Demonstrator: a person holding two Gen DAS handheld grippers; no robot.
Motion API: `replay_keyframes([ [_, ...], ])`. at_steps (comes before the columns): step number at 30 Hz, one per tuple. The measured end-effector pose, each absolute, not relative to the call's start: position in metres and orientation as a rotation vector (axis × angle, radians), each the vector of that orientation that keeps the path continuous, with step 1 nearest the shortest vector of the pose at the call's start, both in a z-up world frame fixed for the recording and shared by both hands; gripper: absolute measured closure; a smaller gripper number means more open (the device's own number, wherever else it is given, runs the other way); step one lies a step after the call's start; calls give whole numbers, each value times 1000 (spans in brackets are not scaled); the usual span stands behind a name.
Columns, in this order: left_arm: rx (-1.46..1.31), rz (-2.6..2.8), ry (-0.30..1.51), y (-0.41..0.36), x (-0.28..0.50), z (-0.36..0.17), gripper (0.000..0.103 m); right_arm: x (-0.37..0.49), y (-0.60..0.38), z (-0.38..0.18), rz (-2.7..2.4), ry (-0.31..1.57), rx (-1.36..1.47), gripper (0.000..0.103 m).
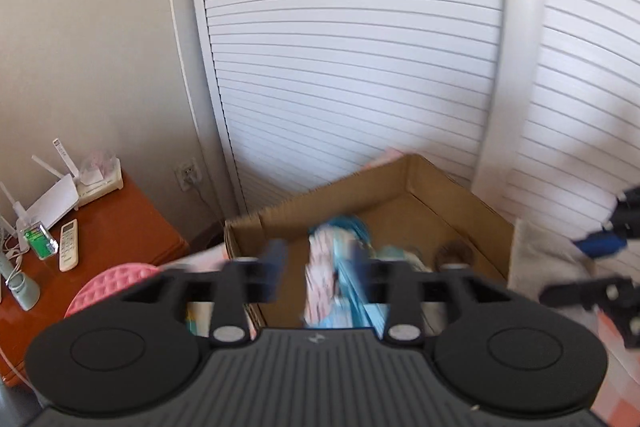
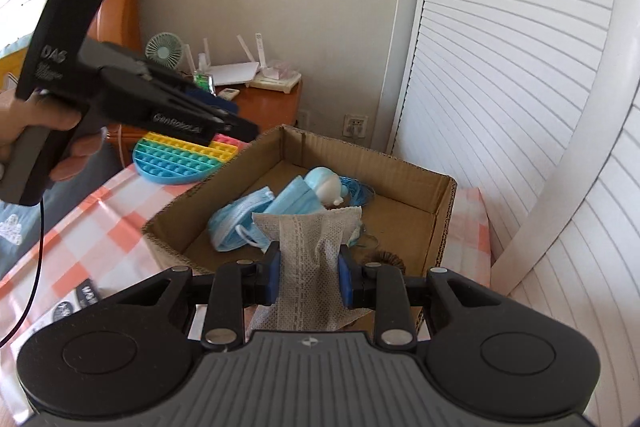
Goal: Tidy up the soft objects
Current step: 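Carry the strips with the left tool while the right tool carries the pouch into the box, then open both tools over the box to release the strips and pouch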
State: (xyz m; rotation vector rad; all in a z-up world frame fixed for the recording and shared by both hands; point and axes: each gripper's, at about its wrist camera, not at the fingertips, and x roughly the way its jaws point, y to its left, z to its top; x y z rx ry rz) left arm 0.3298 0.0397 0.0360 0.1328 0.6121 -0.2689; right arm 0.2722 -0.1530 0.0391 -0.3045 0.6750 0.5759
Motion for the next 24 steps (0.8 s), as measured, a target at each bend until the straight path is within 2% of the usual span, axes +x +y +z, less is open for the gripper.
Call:
replay_keyframes([
  [1, 125, -253, 601, 40, 331, 34, 16, 276, -152, 36, 574, 682, -304, 71],
  [2, 118, -241, 585, 41, 330, 33, 12, 280, -152, 33, 571, 687, -303, 71],
  [6, 112, -233, 536, 47, 314, 30, 1, 295, -152, 23, 549, 703, -296, 71],
  [10, 99, -213, 518, 55, 293, 32, 1, 307, -148, 20, 503, 693, -299, 69],
  [11, 99, -202, 515, 56, 286, 33, 1, 309, -147, 21, 485, 683, -297, 61],
  [12, 97, -189, 511, 58, 279, 34, 1, 311, -146, 22, 470, 677, -295, 42],
  [15, 98, -143, 480, 61, 256, 37, 1, 305, -145, 28, 444, 650, -267, 9],
  [19, 101, -89, 448, 63, 221, 41, 1, 281, -143, 39, 412, 633, -243, 0],
  [24, 34, -19, 521, 59, 179, 49, 1, 242, -139, 41, 275, 687, -253, 0],
])
